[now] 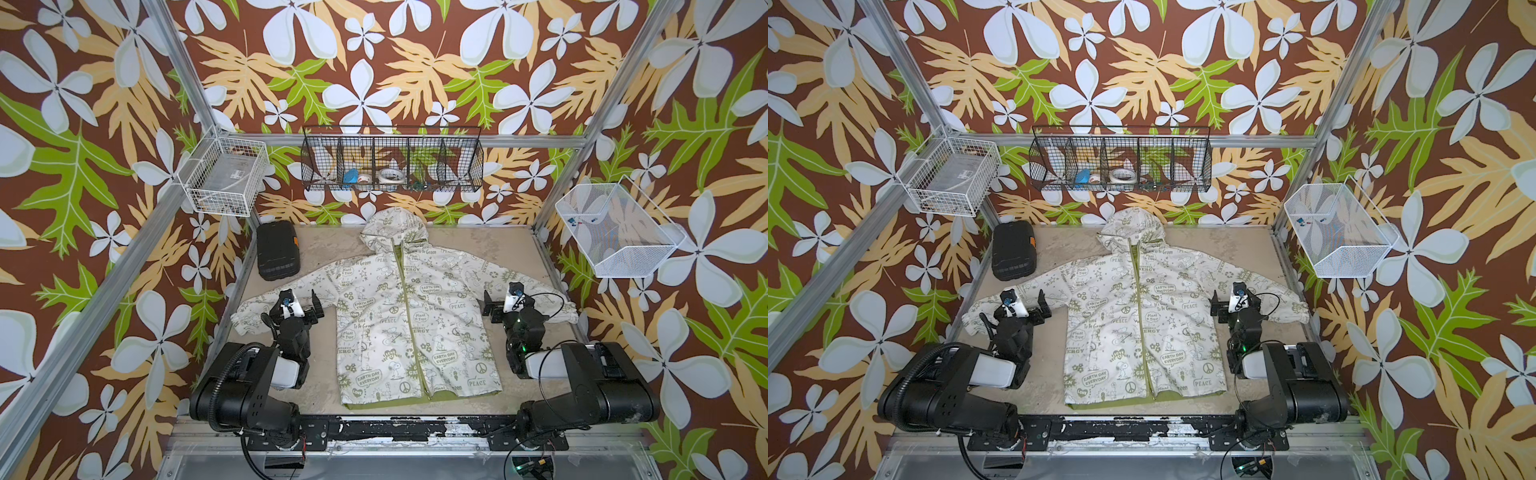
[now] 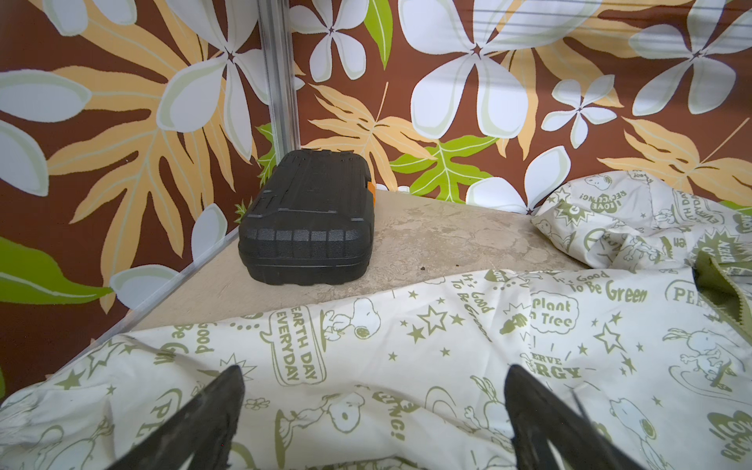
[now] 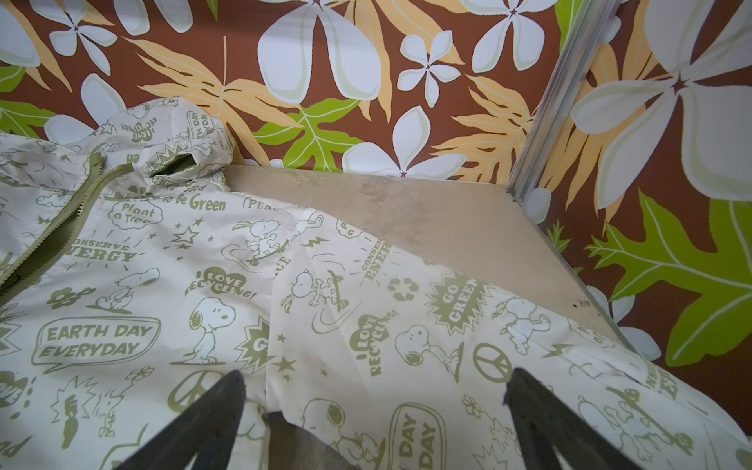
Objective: Unzip the jacket
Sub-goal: Reset both arms
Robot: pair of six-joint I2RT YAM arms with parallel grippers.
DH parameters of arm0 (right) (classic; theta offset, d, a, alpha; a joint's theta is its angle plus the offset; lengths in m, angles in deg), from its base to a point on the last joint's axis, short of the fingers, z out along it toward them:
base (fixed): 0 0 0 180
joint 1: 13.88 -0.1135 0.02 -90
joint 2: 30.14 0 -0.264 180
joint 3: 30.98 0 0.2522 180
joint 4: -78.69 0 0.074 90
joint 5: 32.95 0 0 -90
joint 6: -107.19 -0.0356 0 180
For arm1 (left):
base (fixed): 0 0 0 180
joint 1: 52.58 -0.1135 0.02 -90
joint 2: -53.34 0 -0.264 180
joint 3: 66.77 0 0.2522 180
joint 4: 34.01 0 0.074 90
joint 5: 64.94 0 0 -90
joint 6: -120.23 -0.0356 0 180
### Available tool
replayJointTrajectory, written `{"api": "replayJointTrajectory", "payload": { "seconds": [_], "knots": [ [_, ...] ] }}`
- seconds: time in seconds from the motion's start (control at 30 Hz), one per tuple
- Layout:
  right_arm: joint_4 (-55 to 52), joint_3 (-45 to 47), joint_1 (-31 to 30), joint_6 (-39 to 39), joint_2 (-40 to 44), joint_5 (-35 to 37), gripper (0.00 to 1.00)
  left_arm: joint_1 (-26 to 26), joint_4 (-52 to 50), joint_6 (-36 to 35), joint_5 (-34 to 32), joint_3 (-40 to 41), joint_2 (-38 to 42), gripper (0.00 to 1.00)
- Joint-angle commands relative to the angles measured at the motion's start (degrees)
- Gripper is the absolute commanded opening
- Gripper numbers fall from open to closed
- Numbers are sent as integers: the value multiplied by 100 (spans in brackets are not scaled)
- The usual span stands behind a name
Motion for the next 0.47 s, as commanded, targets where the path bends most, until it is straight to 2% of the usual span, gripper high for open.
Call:
{"api": "replayJointTrajectory", "payload": {
  "seconds": [0.0,0.43],
  "knots": [
    [110,-23,-1,46,-4,-17,100,10,212,-30,-20,-14,1,100],
    [-24,-131,36,18,-67,-80,100,9,217,-30,-20,-17,1,100]
  ]
}}
